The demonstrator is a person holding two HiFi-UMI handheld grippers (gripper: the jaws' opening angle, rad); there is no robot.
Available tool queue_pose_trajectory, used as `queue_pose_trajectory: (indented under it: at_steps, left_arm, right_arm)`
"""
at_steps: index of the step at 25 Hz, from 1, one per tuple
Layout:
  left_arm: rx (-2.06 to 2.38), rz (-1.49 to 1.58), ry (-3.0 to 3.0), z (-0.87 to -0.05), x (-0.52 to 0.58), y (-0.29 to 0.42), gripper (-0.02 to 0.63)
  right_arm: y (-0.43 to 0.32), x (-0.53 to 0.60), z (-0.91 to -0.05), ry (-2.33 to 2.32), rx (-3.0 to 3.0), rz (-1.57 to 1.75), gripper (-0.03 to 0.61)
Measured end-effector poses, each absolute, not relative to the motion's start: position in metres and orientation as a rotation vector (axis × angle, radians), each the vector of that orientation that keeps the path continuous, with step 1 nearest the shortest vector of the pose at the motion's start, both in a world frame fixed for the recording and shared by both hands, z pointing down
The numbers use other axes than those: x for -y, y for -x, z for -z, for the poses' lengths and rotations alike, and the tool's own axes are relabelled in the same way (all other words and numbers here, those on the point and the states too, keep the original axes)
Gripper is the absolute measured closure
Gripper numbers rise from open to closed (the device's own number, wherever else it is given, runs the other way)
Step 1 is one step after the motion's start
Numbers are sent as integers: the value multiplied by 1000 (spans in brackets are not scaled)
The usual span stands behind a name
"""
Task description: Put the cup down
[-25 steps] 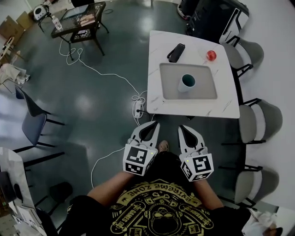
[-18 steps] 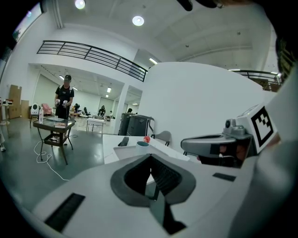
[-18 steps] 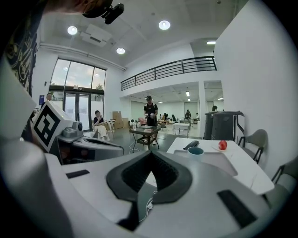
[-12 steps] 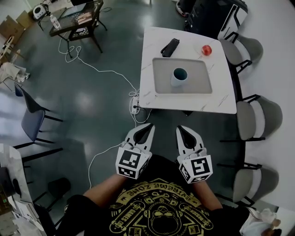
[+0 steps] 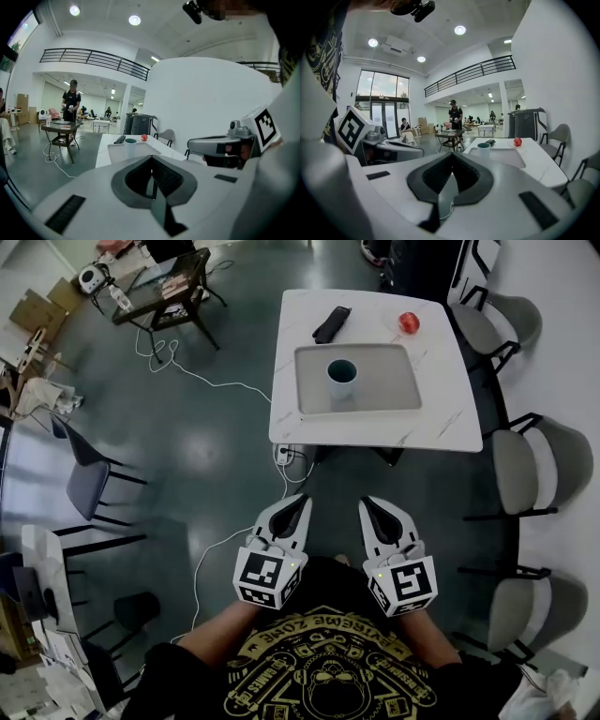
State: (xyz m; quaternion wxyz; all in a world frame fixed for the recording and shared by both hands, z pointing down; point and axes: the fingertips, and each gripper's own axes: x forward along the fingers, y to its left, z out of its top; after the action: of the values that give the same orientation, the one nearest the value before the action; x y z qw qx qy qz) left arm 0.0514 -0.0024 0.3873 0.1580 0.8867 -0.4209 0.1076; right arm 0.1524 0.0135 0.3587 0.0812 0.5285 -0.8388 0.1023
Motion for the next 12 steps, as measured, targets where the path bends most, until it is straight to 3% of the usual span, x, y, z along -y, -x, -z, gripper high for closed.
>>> queue_pose_trajectory:
  at_steps: [12]
  left_arm:
    - [1408, -381, -2413, -404, -80, -57, 603]
  right_arm:
    - [-160, -76, -369, -1363, 2639, -323, 572]
